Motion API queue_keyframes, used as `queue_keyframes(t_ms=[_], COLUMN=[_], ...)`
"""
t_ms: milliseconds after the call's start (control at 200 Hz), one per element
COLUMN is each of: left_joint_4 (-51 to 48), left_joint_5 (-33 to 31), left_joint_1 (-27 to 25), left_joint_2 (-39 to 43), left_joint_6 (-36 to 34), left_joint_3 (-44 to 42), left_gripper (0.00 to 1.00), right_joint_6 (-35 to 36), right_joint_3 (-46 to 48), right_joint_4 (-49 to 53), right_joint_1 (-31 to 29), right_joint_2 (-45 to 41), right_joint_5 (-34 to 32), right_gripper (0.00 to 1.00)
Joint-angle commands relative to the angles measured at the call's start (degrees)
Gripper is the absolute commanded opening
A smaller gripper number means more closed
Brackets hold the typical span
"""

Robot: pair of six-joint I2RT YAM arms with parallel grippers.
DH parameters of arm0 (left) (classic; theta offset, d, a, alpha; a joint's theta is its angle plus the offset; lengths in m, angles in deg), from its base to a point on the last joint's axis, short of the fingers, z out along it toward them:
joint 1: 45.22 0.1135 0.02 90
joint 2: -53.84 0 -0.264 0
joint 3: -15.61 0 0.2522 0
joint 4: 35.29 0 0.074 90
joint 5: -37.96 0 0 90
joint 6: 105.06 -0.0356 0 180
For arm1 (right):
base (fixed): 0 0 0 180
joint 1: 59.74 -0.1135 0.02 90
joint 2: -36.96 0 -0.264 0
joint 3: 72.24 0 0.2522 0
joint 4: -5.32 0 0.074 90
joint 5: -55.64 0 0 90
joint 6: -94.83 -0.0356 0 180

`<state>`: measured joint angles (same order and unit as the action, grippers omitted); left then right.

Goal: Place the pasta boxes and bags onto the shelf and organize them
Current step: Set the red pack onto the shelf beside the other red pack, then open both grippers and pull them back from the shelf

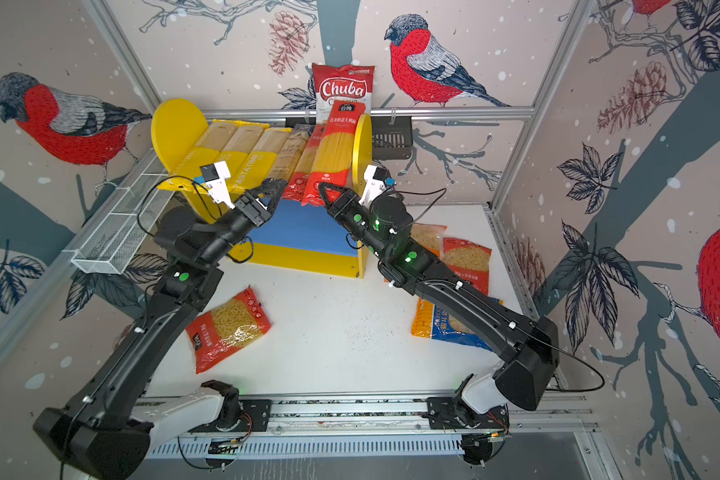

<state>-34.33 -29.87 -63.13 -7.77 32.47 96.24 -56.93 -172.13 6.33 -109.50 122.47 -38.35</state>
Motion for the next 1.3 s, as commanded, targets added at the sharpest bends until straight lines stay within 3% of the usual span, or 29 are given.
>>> queue_keyframes(t_ms=[0,265,440,565,675,1001,1206,1296], left_joint_4=[-2.6,-3.0,-1.0,0.3,1.7,2.9,3.0,2.9], left_joint_5=[-3.9,-4.9,-3.6,-2.8,-2.3,-5.4,-6.6,-7.4], left_joint_1=[0.1,0.1,0.2,0.1,0.1,-5.2,-7.7,-8.0], left_joint_2=[3.3,10.1,11.0,11.5,12.1,12.6,11.6,12.1], left_joint_6=[-4.6,-4.0,-2.0,-0.9,0.7,1.9,1.9,1.4], left_joint_3=[-3.5,-12.5,-15.9,-18.2,-21.1,-26.9,-27.6,-28.1], left_gripper=[0.61,0.62,0.62,0.63,0.63,0.63,0.63,0.63], right_joint_6=[0.1,-2.5,-2.3,-2.4,-2.7,-0.6,-0.2,0.3], right_joint_3=[-4.9,-11.4,-10.9,-8.0,-5.1,-1.3,-1.8,-1.2], right_joint_4=[2.6,12.4,13.5,11.9,10.6,10.0,8.8,8.6], right_joint_1=[0.1,2.4,3.0,3.0,3.0,6.0,6.5,6.6], right_joint_2=[1.1,4.3,4.3,2.9,1.3,-0.8,0.4,-0.2], right_joint_5=[-5.5,-2.1,-2.7,-2.8,-3.3,-5.7,-1.5,-1.4], right_gripper=[0.0,0.09,0.38,0.48,0.49,0.24,0.28,0.38])
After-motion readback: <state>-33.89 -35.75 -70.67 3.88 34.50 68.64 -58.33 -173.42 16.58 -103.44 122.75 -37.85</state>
